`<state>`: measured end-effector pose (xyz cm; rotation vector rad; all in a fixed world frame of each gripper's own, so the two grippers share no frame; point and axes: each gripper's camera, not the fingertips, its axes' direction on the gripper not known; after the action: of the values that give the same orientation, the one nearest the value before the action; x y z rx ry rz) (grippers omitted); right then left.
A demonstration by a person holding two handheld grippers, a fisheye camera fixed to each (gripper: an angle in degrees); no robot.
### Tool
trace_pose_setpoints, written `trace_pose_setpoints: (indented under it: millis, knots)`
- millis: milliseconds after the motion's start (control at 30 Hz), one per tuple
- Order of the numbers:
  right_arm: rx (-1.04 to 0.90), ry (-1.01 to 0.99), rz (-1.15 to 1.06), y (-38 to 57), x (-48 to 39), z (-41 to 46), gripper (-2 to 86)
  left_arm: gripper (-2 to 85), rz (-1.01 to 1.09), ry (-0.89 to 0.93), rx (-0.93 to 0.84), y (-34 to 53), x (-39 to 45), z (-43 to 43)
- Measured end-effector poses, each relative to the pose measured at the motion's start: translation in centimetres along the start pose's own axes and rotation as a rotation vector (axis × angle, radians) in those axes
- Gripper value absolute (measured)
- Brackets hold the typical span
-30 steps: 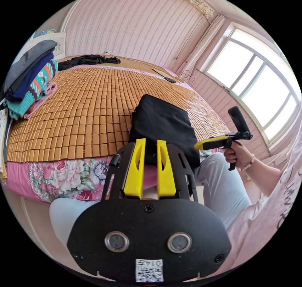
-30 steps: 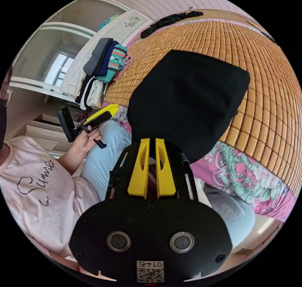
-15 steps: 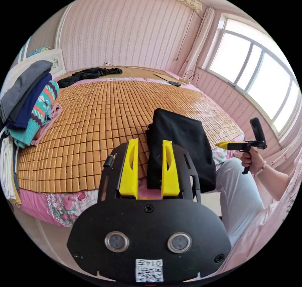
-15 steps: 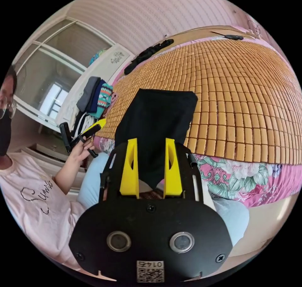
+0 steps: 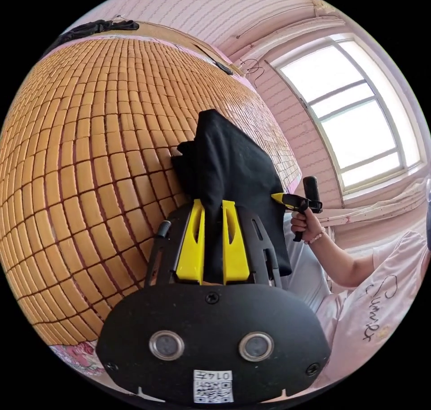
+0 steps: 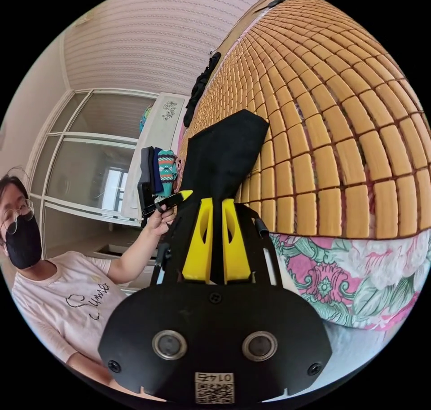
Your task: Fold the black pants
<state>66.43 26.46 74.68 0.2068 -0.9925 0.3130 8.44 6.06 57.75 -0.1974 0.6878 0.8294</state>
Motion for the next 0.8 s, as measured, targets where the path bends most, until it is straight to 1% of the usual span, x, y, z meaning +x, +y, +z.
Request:
trace_pose_setpoints:
  millis: [100, 200, 267, 333, 367, 400, 433, 467, 533, 600, 667, 700, 733, 767, 800]
  knots:
    - [0.049, 0.035, -0.002, 0.1, -0.4, -3.4, 2.3, 5.8, 0.117, -0.056, -0.053, -4.3, 3.9, 2.9]
    - [0.158, 0.095, 0.026, 1.0, 0.5, -9.3, 2.0, 5.7, 0.232, -0.016, -0.137, -10.3, 8.9, 8.8]
    - [0.279, 0.127, 0.078, 2.6, 2.3, -15.3, 1.9, 5.6, 0.324, 0.017, -0.181, -14.4, 13.2, 13.5]
    - [0.382, 0.150, 0.126, 4.2, 4.0, -20.1, 1.9, 5.7, 0.445, 0.044, -0.233, -19.4, 20.2, 20.6]
    - [0.452, 0.174, 0.149, 5.3, 4.8, -23.4, 2.0, 5.8, 0.480, 0.043, -0.247, -20.6, 22.2, 22.4]
    - [0.487, 0.188, 0.159, 5.9, 5.2, -24.9, 2.0, 5.9, 0.555, 0.036, -0.259, -22.6, 26.3, 26.1]
    - [0.559, 0.223, 0.180, 6.9, 5.9, -27.9, 2.1, 6.2, 0.640, 0.022, -0.255, -24.4, 30.6, 29.6]
    - [0.633, 0.250, 0.214, 7.8, 6.6, -30.6, 2.2, 6.3, 0.678, 0.014, -0.249, -25.2, 32.7, 31.3]
    - [0.740, 0.294, 0.259, 9.0, 7.3, -34.2, 2.5, 6.9, 0.768, -0.016, -0.213, -28.0, 40.0, 37.3]
    - [0.837, 0.365, 0.314, 9.9, 7.7, -37.1, 3.0, 6.8, 0.727, -0.009, -0.163, -30.3, 44.2, 39.5]
    - [0.953, 0.400, 0.416, 11.8, 8.9, -39.8, 4.6, 6.6, 0.692, 0.075, -0.130, -32.1, 46.4, 39.1]
    - [0.964, 0.419, 0.435, 12.3, 9.1, -40.2, 5.2, 6.4, 0.695, 0.137, -0.091, -32.6, 47.0, 37.5]
    - [0.975, 0.447, 0.483, 13.2, 9.2, -40.7, 6.4, 6.4, 0.746, 0.153, -0.057, -32.3, 47.2, 35.3]
    - [0.960, 0.488, 0.494, 14.0, 8.6, -40.8, 7.5, 6.3, 0.778, 0.137, -0.040, -31.9, 47.2, 34.1]
    - [0.946, 0.515, 0.479, 14.4, 8.0, -40.6, 7.8, 6.3, 0.841, 0.082, -0.026, -30.7, 46.9, 31.6]
